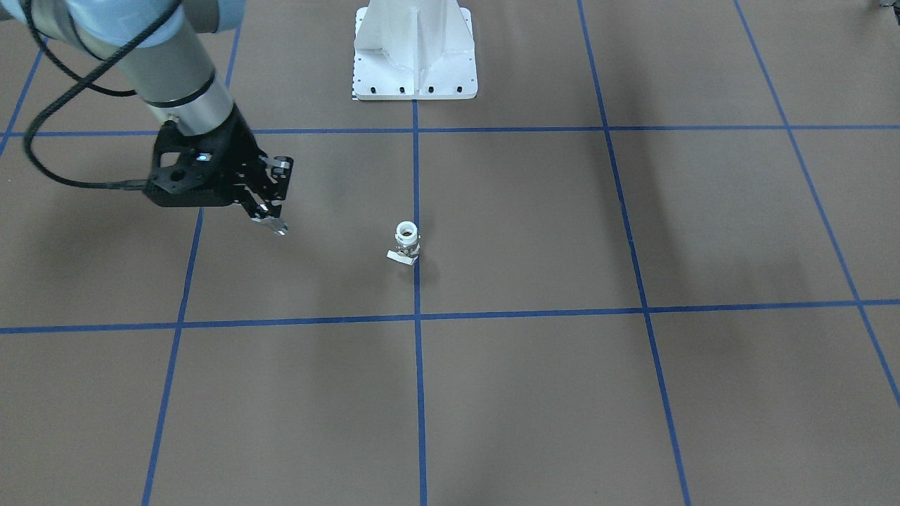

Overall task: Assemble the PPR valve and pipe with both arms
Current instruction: 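Carry the chrome valve with the right gripper above the white fitting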

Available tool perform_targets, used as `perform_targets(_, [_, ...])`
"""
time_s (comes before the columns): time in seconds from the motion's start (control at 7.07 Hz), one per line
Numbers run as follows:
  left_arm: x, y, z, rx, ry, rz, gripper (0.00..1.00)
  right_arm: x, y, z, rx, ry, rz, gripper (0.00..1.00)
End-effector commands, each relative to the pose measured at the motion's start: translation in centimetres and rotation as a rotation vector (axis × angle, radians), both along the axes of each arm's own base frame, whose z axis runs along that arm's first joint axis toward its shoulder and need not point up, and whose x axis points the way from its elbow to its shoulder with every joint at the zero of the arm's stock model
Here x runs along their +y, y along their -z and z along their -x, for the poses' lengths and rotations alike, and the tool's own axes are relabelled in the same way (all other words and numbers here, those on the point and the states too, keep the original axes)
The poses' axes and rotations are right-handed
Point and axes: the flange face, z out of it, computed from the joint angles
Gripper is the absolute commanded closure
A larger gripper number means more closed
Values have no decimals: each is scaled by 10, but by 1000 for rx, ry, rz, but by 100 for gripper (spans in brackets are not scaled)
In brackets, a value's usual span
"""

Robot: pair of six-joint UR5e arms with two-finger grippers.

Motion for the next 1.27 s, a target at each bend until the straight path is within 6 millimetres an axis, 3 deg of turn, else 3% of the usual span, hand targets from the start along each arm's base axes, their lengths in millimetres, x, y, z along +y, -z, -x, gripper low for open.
perform_targets(0.0, [0,0,0,-1,0,-1,0,6,72,76,15,-73,61,100])
perform_targets(0.28, [0,0,0,-1,0,-1,0,25,99,128,26,-138,107,100])
perform_targets(0.42, [0,-1,0,-1,0,1,0,28,99,144,41,-179,147,100])
perform_targets(0.71, [0,0,0,-1,-1,-2,0,38,88,160,74,-251,208,100])
perform_targets(1.13, [1,-1,0,-1,-1,1,0,43,80,167,122,-260,211,100])
